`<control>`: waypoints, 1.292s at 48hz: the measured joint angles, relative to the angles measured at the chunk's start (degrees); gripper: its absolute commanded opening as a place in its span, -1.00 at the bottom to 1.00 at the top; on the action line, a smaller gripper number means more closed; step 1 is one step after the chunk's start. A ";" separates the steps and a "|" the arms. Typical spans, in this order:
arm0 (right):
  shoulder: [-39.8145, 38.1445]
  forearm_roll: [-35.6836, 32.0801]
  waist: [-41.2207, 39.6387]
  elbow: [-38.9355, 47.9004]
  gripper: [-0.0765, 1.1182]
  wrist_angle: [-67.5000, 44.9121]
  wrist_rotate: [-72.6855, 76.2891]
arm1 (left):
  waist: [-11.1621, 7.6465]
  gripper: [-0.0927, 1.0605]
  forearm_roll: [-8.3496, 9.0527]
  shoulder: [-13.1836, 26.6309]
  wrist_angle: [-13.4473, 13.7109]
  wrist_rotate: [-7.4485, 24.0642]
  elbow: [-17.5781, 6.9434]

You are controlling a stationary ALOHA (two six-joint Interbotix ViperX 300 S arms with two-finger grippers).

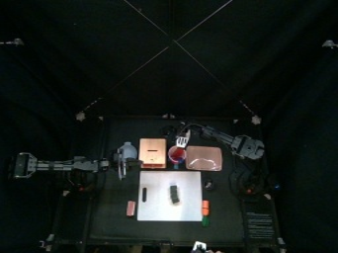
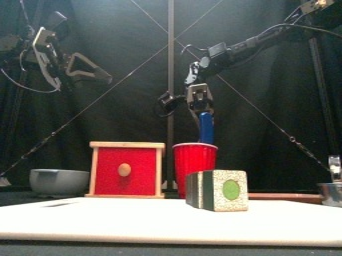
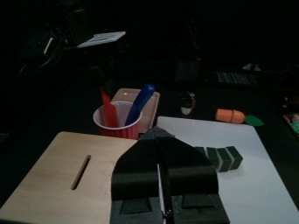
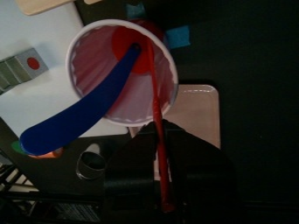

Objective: Place sushi on board then cut the sushi with the knife then place the pieces on the plate
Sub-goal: Grasp knife edge with left hand

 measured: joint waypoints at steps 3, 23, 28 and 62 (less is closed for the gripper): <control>0.00 0.00 0.09 0.00 -0.32 0.18 0.26 | 0.00 -0.87 0.00 0.00 -0.09 -0.09 0.00; -4.04 -0.35 1.14 -2.72 -0.31 1.32 0.79 | 0.00 -0.87 0.00 0.00 -0.09 -0.18 0.00; -5.80 -0.44 1.14 -2.90 -0.31 1.49 0.88 | 0.00 -0.87 0.00 0.00 -0.09 -0.18 0.00; -29.88 1.76 2.20 5.71 -0.31 -6.33 4.13 | -0.35 -0.87 0.00 0.00 -4.31 -0.09 0.00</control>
